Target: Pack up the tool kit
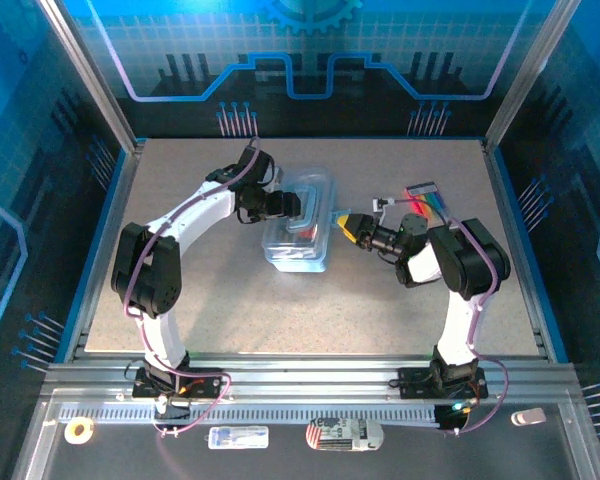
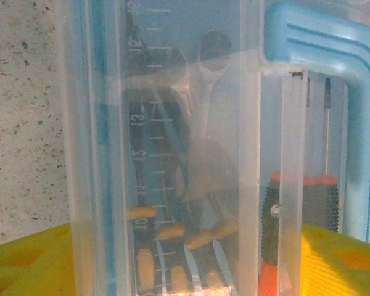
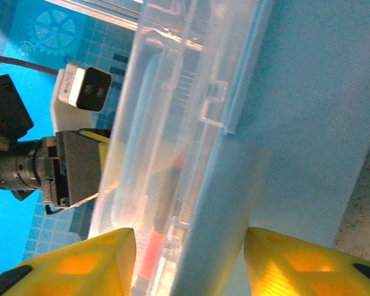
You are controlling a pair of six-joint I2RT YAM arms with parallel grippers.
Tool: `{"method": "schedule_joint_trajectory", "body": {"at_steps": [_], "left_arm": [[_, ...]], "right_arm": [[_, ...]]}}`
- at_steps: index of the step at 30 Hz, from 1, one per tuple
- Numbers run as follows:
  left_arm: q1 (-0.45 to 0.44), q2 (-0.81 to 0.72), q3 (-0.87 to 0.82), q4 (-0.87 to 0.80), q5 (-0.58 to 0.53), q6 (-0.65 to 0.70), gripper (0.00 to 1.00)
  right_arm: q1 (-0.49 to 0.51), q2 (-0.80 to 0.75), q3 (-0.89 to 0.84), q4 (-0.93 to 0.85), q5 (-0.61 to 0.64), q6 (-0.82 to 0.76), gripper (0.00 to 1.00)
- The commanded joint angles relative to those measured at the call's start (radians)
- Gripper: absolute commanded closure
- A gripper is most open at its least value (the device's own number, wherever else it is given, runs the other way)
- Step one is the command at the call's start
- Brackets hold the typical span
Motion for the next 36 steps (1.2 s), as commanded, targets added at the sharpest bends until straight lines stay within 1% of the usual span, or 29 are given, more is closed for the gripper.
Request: {"method": "schedule_joint_trajectory", "body": {"at_steps": [1, 3, 7, 12, 16, 20, 22, 25, 31, 34, 36], "left_arm": [[0.003, 0.107, -0.079, -0.093, -0.106, -0.019, 0.46], [0.001, 0.106, -0.078, -0.095, -0.108, -0.019, 0.46], [0.001, 0.104, -0.077, -0.098, -0.109, -0.016, 0.46], [0.001, 0.1, -0.076, -0.098, -0.105, -0.017, 0.46], [0.002, 0.087, -0.091, -0.086, -0.101, -0.022, 0.47], [0.0, 0.079, -0.112, -0.074, -0.098, -0.027, 0.47], [-0.001, 0.077, -0.114, -0.075, -0.098, -0.027, 0.47], [-0.001, 0.075, -0.114, -0.074, -0.099, -0.025, 0.47], [-0.002, 0.08, -0.105, -0.075, -0.096, -0.025, 0.48], [-0.002, 0.08, -0.104, -0.077, -0.094, -0.025, 0.48], [-0.002, 0.08, -0.105, -0.074, -0.094, -0.025, 0.48]], "right_arm": [[-0.008, -0.046, 0.028, 0.0, -0.019, -0.037, 0.49], [-0.008, -0.062, 0.031, -0.017, -0.024, -0.047, 0.49], [0.01, -0.082, 0.061, -0.131, -0.013, -0.103, 0.5], [0.024, -0.067, 0.08, -0.165, 0.001, -0.11, 0.52], [0.019, -0.054, 0.091, -0.216, 0.037, -0.121, 0.6], [0.013, -0.044, 0.104, -0.257, 0.042, -0.133, 0.61], [0.015, -0.036, 0.112, -0.261, 0.037, -0.134, 0.58], [0.017, -0.034, 0.124, -0.267, 0.028, -0.132, 0.52], [0.022, -0.037, 0.15, -0.28, -0.017, -0.139, 0.46], [0.025, -0.028, 0.157, -0.259, -0.041, -0.125, 0.43], [0.026, -0.015, 0.166, -0.263, -0.052, -0.121, 0.42]]}}
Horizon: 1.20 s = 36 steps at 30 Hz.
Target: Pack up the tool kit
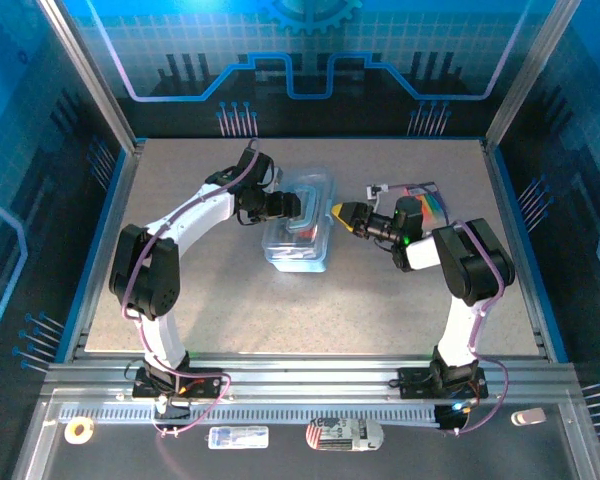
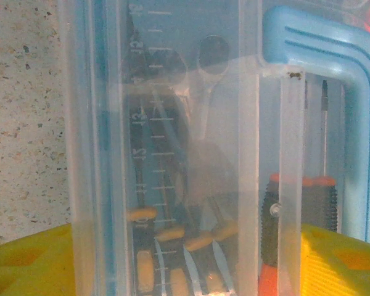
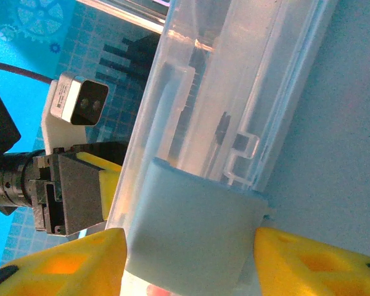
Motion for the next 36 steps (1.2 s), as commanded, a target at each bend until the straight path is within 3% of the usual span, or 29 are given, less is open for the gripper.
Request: {"method": "schedule_joint_trajectory", "body": {"at_steps": [1, 21, 31, 36], "left_arm": [[0.002, 0.098, -0.073, -0.111, -0.083, -0.016, 0.48], [-0.001, 0.106, -0.064, -0.112, -0.08, -0.015, 0.5], [-0.001, 0.106, -0.07, -0.109, -0.081, -0.013, 0.51], [-0.001, 0.106, -0.07, -0.107, -0.083, -0.013, 0.51]], "right_arm": [[0.011, 0.037, 0.03, 0.005, -0.039, -0.002, 0.41], [0.038, 0.006, 0.053, -0.051, -0.084, -0.038, 0.34], [0.061, -0.028, 0.086, -0.271, -0.056, -0.172, 0.32], [0.068, -0.066, 0.09, -0.368, -0.03, -0.24, 0.38]]}}
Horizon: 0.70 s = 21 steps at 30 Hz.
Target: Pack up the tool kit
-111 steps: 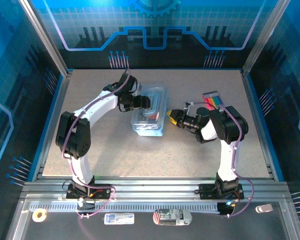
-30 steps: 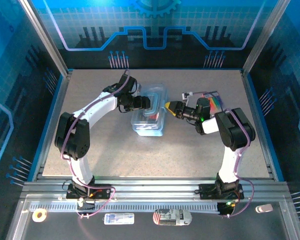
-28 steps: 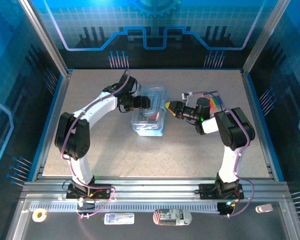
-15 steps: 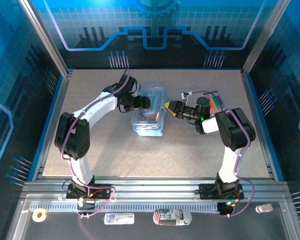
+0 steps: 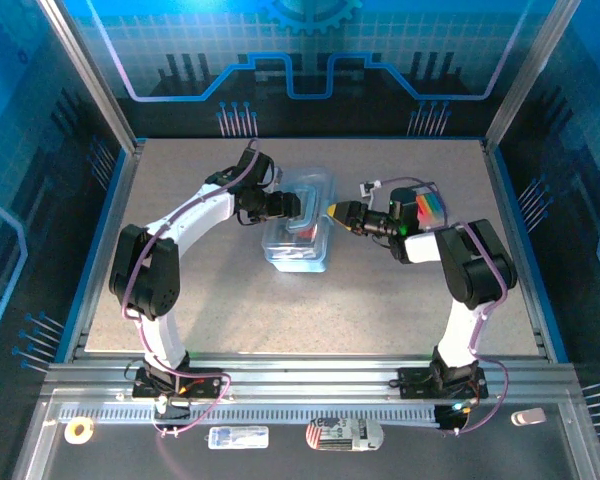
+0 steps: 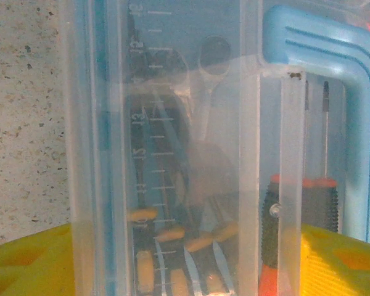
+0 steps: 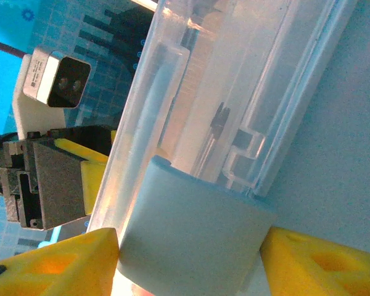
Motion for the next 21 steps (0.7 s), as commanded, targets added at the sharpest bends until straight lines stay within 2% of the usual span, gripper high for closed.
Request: {"method": "schedule_joint_trajectory", "body": {"at_steps": [1, 5, 9, 21], "left_arm": [[0.001, 0.108, -0.07, -0.107, -0.079, -0.009, 0.51], [0.0, 0.11, -0.068, -0.107, -0.08, -0.009, 0.51], [0.0, 0.109, -0.072, -0.108, -0.08, -0.009, 0.52], [0.0, 0.1, -0.078, -0.106, -0.083, -0.009, 0.52]], "right_arm": [[0.05, -0.03, 0.017, -0.122, -0.014, -0.077, 0.39], [0.043, -0.018, 0.011, -0.121, -0.007, -0.074, 0.44], [0.029, -0.001, -0.005, -0.056, -0.015, -0.03, 0.45], [0.017, 0.034, -0.029, -0.042, -0.003, -0.032, 0.5]]}}
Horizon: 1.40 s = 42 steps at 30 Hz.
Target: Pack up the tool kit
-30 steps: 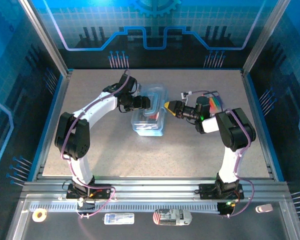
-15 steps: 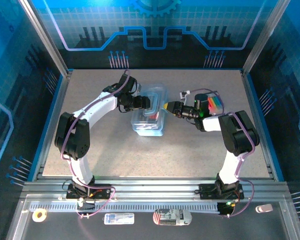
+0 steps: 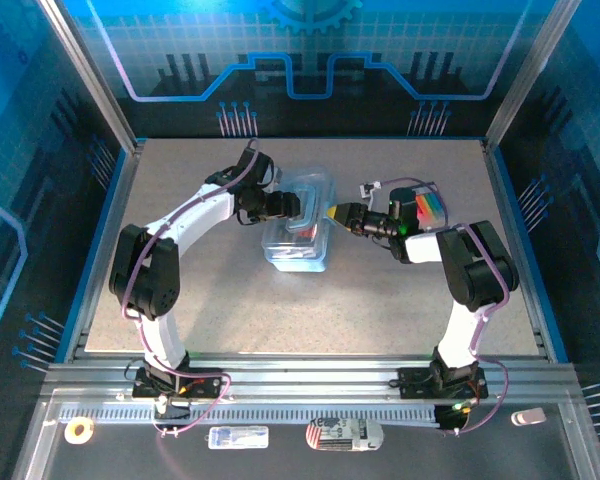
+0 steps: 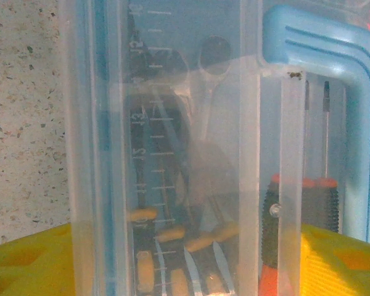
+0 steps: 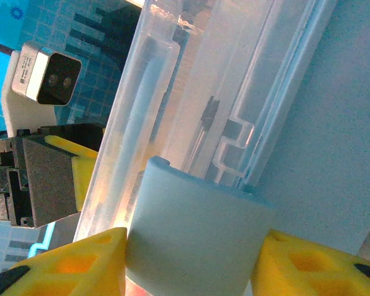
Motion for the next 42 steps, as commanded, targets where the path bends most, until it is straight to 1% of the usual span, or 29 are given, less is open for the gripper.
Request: {"method": "schedule_joint_trajectory", "body": {"at_steps": [1, 8, 16, 20, 30, 33, 42], "left_arm": [[0.0, 0.1, -0.078, -0.107, -0.081, -0.007, 0.52], [0.0, 0.105, -0.076, -0.107, -0.078, -0.006, 0.52], [0.001, 0.108, -0.081, -0.102, -0.075, -0.012, 0.52], [-0.002, 0.103, -0.085, -0.101, -0.073, -0.012, 0.52], [-0.004, 0.101, -0.083, -0.1, -0.073, -0.017, 0.52], [-0.006, 0.106, -0.08, -0.102, -0.071, -0.018, 0.52], [-0.009, 0.105, -0.084, -0.101, -0.078, -0.022, 0.52]], "right_arm": [[0.013, 0.043, -0.027, -0.012, -0.018, -0.015, 0.5], [-0.004, 0.051, -0.048, 0.029, -0.022, 0.011, 0.51], [-0.006, 0.085, -0.037, -0.003, -0.014, 0.006, 0.51], [-0.005, 0.102, -0.047, 0.036, -0.029, 0.027, 0.48], [-0.009, 0.102, -0.042, -0.007, -0.041, 0.003, 0.44], [-0.001, 0.1, -0.043, -0.026, -0.028, -0.013, 0.44], [-0.012, 0.02, -0.034, -0.108, -0.008, -0.047, 0.42]]}}
